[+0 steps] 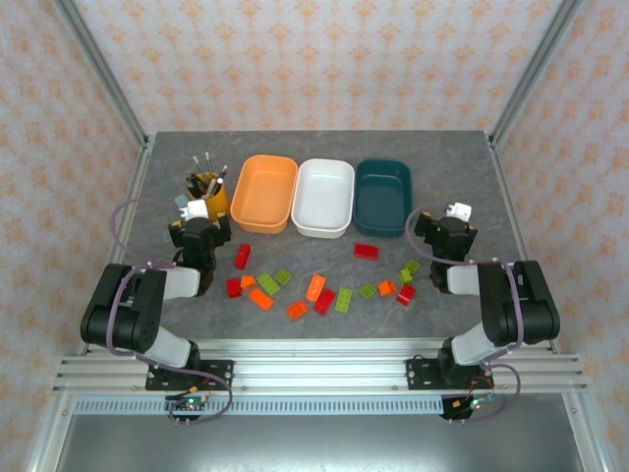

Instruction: Sort the legos into containers by color

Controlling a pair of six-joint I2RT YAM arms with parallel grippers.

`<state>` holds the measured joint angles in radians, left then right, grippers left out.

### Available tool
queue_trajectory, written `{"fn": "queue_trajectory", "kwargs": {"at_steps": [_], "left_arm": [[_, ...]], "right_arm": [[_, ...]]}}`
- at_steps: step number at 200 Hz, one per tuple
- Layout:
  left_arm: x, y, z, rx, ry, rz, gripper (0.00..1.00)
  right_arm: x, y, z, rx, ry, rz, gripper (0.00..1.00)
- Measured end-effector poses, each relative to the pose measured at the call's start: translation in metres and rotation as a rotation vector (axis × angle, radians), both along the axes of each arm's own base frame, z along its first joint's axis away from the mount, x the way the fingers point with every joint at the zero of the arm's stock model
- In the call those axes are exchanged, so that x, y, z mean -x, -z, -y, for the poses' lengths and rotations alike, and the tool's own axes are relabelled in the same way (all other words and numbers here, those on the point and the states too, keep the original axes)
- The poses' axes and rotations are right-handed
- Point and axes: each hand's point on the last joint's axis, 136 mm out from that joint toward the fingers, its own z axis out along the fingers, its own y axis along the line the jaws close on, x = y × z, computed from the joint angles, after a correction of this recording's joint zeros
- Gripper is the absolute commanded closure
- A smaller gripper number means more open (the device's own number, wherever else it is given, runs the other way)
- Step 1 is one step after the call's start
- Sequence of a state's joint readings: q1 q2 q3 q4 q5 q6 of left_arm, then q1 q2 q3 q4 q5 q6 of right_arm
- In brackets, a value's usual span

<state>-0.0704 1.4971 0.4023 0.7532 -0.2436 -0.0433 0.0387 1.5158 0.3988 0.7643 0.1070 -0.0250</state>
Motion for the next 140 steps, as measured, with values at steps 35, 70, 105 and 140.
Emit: {"fn": "queue_trajectory", "kwargs": {"at_steps": [35,70,105,140], "left_arm": [[0.000,0.000,0.000,0.000,0.000,0.000,0.00],[0.000,0.000,0.000,0.000,0.000,0.000,0.00],[0.009,-0.017,0.000,-0.011,-0.010,0.002,0.00],[0.029,-0.089,0.012,-0.009,-0.018,0.159,0.00]], "right_arm": [[0.000,0.000,0.000,0.000,0.000,0.000,0.01],[0.000,0.000,0.000,0.000,0.000,0.000,0.01],[-0.002,-0.024,0.006,0.016,0.050,-0.035,0.01],[-0.017,-0.152,0.013,-0.022,0.125,0.192,0.01]]}}
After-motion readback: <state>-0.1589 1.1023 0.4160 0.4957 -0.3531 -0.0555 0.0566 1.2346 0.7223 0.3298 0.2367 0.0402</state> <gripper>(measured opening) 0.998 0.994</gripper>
